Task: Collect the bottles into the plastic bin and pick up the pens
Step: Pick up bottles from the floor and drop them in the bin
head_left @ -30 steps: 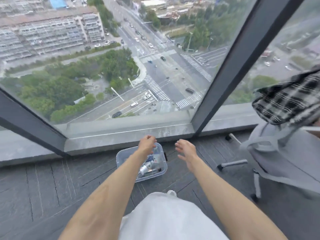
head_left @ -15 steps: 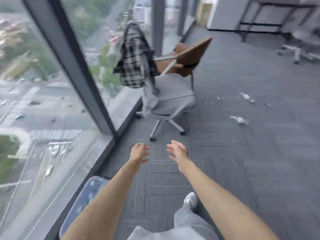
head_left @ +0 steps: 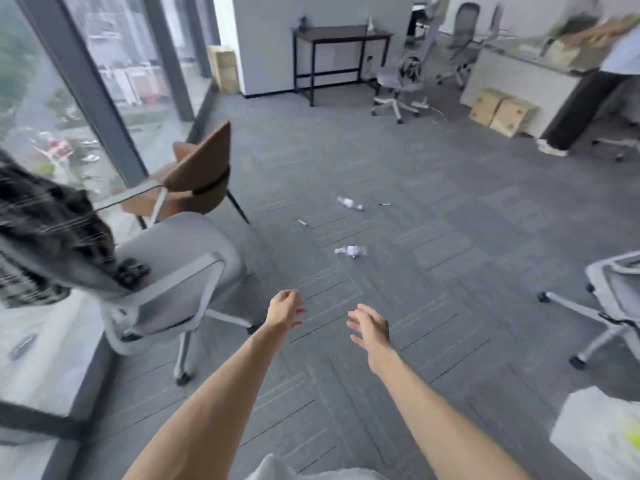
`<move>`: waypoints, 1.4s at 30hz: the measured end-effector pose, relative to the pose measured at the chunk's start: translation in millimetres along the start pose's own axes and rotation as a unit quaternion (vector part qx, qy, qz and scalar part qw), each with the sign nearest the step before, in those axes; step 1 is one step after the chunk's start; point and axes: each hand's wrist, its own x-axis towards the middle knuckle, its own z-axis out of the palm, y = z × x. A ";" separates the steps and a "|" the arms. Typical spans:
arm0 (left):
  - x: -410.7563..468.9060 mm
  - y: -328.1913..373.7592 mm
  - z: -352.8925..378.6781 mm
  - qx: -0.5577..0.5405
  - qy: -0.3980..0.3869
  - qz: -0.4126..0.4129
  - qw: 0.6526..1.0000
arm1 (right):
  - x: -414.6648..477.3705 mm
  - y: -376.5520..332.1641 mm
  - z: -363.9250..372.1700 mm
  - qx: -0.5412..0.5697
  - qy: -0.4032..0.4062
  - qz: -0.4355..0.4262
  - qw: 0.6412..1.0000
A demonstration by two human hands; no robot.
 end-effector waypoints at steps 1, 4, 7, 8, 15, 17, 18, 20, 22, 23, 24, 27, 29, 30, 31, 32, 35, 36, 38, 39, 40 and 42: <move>11.0 9.0 12.6 0.010 -0.009 0.002 1.000 | 13.8 -8.0 -7.2 0.000 0.010 0.003 1.000; 46.8 30.2 38.1 0.038 -0.032 -0.002 0.999 | 54.3 -25.8 -15.8 0.002 0.036 0.017 0.999; 94.2 44.6 51.4 0.049 -0.037 -0.022 0.998 | 94.3 -40.2 -8.5 0.002 0.046 0.040 0.998; 113.0 49.8 54.2 0.053 -0.037 -0.028 0.997 | 109.3 -46.3 -3.7 0.002 0.049 0.045 0.998; 248.1 117.9 52.2 0.106 -0.035 -0.056 0.992 | 215.2 -115.5 45.8 -0.002 0.080 0.065 0.995; 285.9 146.8 52.3 0.122 -0.036 -0.046 0.991 | 245.1 -140.3 60.3 -0.009 0.092 0.059 0.994; 304.3 161.9 53.3 0.130 -0.041 -0.037 0.990 | 260.3 -153.1 68.6 -0.008 0.098 0.054 0.994; 338.4 188.5 55.9 0.144 -0.044 -0.035 0.988 | 288.8 -175.9 83.3 0.001 0.108 0.053 0.993; 366.0 209.8 60.8 0.152 -0.049 -0.038 0.986 | 313.8 -195.1 97.1 0.006 0.114 0.060 0.992; 380.1 219.1 64.5 0.156 -0.056 -0.038 0.985 | 328.4 -203.5 103.5 0.009 0.113 0.061 0.992; 394.4 228.8 68.1 0.159 -0.060 -0.042 0.985 | 344.8 -211.4 109.6 0.015 0.113 0.062 0.992; 441.6 258.6 79.7 0.164 -0.057 -0.061 0.983 | 398.3 -233.8 129.1 0.031 0.112 0.073 0.991; 476.2 278.5 86.6 0.164 -0.051 -0.062 0.983 | 440.6 -244.9 140.6 0.038 0.113 0.086 0.989; 491.4 289.5 88.9 0.166 -0.045 -0.060 0.983 | 460.0 -251.3 146.2 0.040 0.110 0.093 0.989; 507.0 300.5 91.0 0.167 -0.039 -0.058 0.984 | 478.9 -259.5 152.0 0.042 0.103 0.098 0.989; 521.4 312.2 92.4 0.168 -0.032 -0.057 0.984 | 497.0 -268.1 157.2 0.043 0.095 0.103 0.989; 562.2 346.2 95.8 0.175 -0.017 -0.059 0.983 | 543.0 -296.8 170.2 0.037 0.089 0.113 0.989; 575.8 357.3 98.2 0.175 -0.014 -0.059 0.983 | 556.6 -307.6 174.1 0.034 0.089 0.114 0.989; 603.7 376.8 103.9 0.179 -0.012 -0.066 0.982 | 582.0 -326.5 182.3 0.027 0.097 0.118 0.988; 617.4 385.8 107.7 0.181 -0.014 -0.068 0.981 | 594.1 -334.7 186.9 0.021 0.098 0.118 0.988; 632.0 394.6 112.4 0.182 -0.020 -0.067 0.981 | 606.1 -342.6 191.4 0.020 0.099 0.116 0.988; 663.7 410.6 121.7 0.188 -0.038 -0.065 0.979 | 629.8 -356.2 200.6 0.030 0.114 0.116 0.986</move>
